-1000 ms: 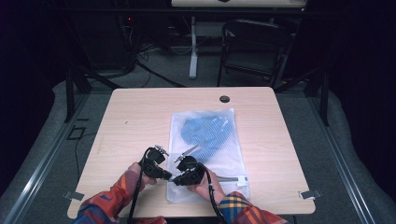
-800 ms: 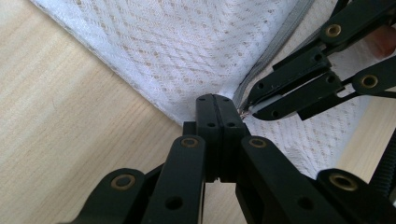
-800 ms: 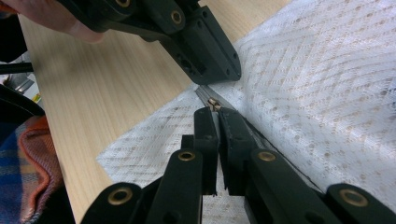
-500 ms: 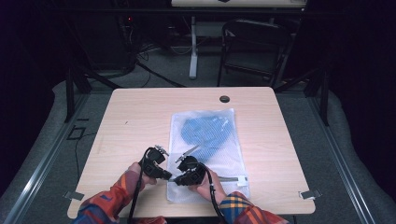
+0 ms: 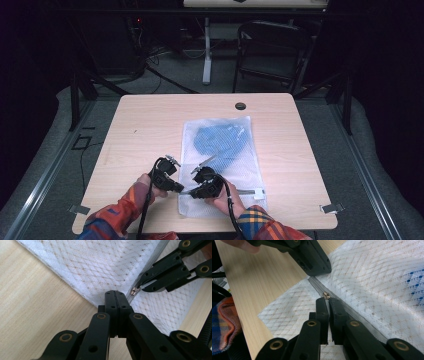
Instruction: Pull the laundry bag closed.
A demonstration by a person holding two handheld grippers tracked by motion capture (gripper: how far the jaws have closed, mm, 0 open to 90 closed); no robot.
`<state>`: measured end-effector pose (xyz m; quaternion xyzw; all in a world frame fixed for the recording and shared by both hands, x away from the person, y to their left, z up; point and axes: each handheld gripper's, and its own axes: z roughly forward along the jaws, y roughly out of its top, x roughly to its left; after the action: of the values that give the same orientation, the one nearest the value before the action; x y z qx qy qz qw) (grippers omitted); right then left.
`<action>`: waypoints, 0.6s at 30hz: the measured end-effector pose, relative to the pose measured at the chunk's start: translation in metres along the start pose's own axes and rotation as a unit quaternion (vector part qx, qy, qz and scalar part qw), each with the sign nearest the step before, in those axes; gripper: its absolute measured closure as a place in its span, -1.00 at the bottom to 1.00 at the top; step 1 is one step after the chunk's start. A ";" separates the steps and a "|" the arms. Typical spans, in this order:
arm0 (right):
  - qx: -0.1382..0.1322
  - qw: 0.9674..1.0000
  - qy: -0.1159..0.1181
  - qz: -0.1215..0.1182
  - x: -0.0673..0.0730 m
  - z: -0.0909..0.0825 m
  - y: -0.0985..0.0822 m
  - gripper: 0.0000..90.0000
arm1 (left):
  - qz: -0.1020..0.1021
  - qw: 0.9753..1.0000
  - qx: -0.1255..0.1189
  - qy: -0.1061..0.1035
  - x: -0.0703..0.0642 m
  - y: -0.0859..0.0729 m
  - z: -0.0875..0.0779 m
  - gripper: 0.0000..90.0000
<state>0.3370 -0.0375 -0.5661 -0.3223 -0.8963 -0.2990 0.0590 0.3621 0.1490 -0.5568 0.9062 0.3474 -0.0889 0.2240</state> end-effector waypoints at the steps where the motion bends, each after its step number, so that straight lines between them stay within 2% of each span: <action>1: 0.000 1.000 0.000 0.000 0.000 0.000 0.000 0.93 | -0.001 1.000 0.000 0.000 0.000 0.000 0.000 1.00; 4: -0.012 1.000 -0.005 0.006 0.003 0.002 -0.001 0.93 | -0.009 1.000 -0.009 -0.005 0.000 0.001 -0.002 1.00; 6: 0.000 1.000 -0.008 -0.004 0.002 0.001 0.000 0.93 | -0.010 1.000 -0.017 -0.009 -0.001 0.001 -0.004 1.00; 9: -0.001 1.000 -0.007 -0.004 0.002 0.001 0.000 0.93 | -0.009 0.999 -0.024 -0.021 -0.003 0.002 -0.004 1.00; 11: -0.001 1.000 -0.007 -0.004 0.002 0.001 0.000 0.93 | -0.005 0.999 -0.022 -0.024 -0.004 0.003 -0.002 1.00; 15: 0.000 1.000 -0.009 -0.004 0.003 0.001 0.000 0.93 | 0.003 1.000 0.002 -0.019 -0.007 0.003 0.004 1.00; 16: 0.001 1.000 -0.011 -0.005 0.003 0.000 0.000 0.93 | 0.003 1.000 -0.001 -0.022 -0.008 0.002 0.006 1.00; 18: -0.003 1.000 -0.012 -0.001 0.003 0.001 0.000 0.93 | 0.015 1.000 0.006 -0.013 -0.011 0.003 0.007 1.00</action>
<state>0.3342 -0.0353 -0.5658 -0.3246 -0.8965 -0.2979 0.0471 0.3558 0.1376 -0.5581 0.9114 0.3306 -0.0989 0.2243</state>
